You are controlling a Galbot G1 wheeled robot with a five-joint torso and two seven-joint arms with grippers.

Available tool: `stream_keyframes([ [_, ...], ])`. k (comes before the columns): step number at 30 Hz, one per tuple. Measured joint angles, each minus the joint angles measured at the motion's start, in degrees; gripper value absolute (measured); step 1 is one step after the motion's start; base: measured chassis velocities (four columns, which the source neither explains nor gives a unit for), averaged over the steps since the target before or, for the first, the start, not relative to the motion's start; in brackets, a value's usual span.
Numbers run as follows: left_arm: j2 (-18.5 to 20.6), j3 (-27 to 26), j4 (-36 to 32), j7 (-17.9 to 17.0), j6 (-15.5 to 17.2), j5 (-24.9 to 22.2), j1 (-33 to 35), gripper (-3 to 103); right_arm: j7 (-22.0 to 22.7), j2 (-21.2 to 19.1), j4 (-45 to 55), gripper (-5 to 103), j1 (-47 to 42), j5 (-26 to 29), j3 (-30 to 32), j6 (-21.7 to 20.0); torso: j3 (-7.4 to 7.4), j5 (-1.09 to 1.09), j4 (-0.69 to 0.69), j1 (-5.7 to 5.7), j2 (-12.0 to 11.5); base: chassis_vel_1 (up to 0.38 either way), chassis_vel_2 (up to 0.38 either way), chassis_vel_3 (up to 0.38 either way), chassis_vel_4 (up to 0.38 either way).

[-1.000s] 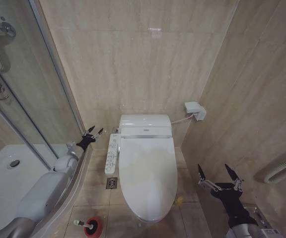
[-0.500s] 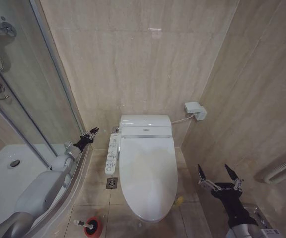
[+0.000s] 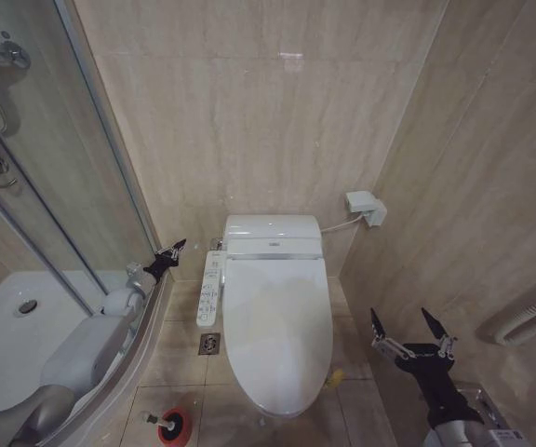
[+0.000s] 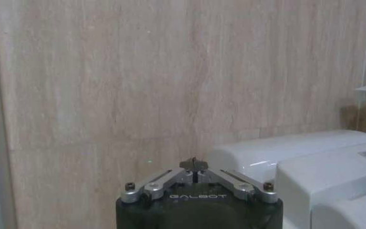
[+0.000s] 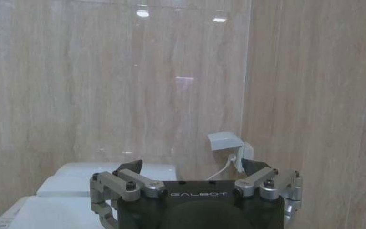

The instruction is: Open the toilet lid, clean the toilet bowl with a toilet brush, close the toilet lid, and flush.

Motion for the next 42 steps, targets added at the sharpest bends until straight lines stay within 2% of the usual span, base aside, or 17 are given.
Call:
stream_keyframes([
  [7,-1.10,2.33,1.92,0.07,0.35,0.60,-2.28,0,0.00,0.00,0.00,100,0.00,0.00,0.00,0.00,0.00,0.00,-0.01,0.00,0.00,0.000,0.000,0.000,0.000],
  [21,-0.19,3.04,3.32,1.68,0.02,0.95,-3.24,0,0.00,0.00,0.00,100,0.00,0.00,0.00,0.00,0.00,0.00,0.00,0.00,0.00,0.000,0.000,0.000,0.000],
  [29,0.04,2.16,-0.95,0.83,-0.01,1.37,-4.11,0,0.00,0.00,0.00,100,0.00,0.00,0.00,0.00,0.00,0.00,-0.01,0.00,0.00,0.000,0.000,0.000,0.000],
  [42,-0.01,2.99,-2.34,1.47,-0.05,1.01,-4.56,0,0.00,0.00,0.00,100,0.00,0.00,0.00,0.00,0.00,0.00,-0.01,0.00,0.00,0.000,0.000,0.000,0.000],
])
